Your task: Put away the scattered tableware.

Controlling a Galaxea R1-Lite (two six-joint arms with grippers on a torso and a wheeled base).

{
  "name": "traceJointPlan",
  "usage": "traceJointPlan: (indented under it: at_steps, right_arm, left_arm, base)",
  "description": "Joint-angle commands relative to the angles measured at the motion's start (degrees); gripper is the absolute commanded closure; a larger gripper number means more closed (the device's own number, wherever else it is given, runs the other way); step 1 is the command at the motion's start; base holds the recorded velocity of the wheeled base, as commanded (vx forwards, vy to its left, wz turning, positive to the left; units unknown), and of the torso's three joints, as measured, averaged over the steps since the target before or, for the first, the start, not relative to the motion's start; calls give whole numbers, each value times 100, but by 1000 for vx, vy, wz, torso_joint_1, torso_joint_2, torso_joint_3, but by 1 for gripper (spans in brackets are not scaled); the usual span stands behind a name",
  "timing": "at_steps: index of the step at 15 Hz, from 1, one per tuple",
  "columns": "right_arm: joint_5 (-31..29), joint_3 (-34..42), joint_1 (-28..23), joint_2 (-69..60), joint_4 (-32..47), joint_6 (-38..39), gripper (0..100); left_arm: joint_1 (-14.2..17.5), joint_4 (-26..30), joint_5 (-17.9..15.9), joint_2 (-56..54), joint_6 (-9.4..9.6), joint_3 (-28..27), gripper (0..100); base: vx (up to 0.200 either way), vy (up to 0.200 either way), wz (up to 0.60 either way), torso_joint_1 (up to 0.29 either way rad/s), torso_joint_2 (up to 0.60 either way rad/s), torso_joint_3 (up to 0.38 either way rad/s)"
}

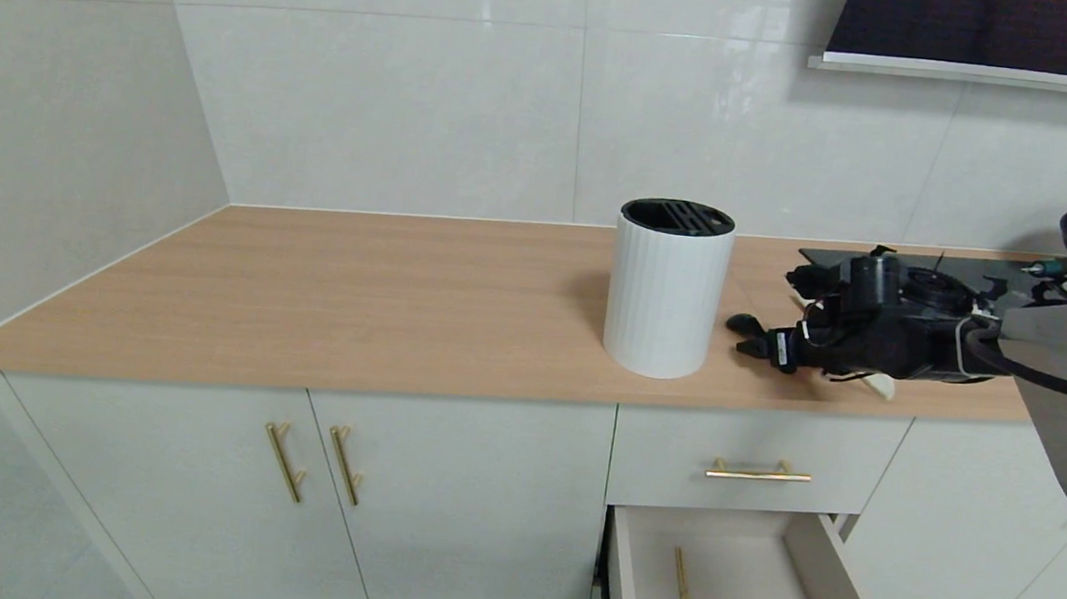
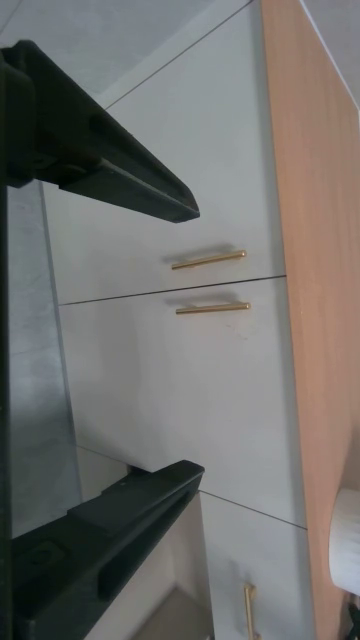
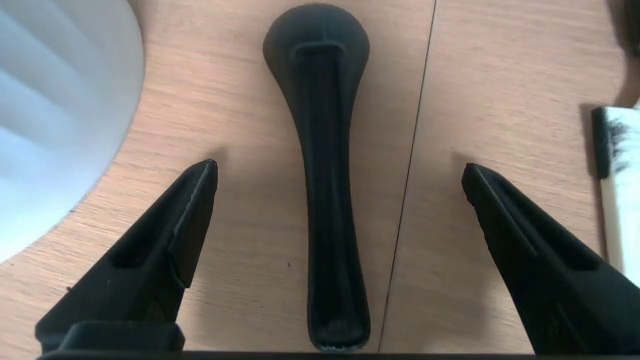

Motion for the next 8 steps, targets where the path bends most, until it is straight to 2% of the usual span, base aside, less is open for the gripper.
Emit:
traceJointPlan:
  at_steps: [1, 8]
  right_arm:
    - [3, -1, -2, 13, -2, -12, 0]
    - [-138, -36, -2, 101, -2, -144, 0]
  left_arm:
    - [2, -5, 0, 7, -1, 1, 0]
    - [2, -5, 0, 7, -1, 1, 0]
  base:
    - [0, 0, 0, 0, 0, 0]
    - [0, 0, 0, 0, 0, 0]
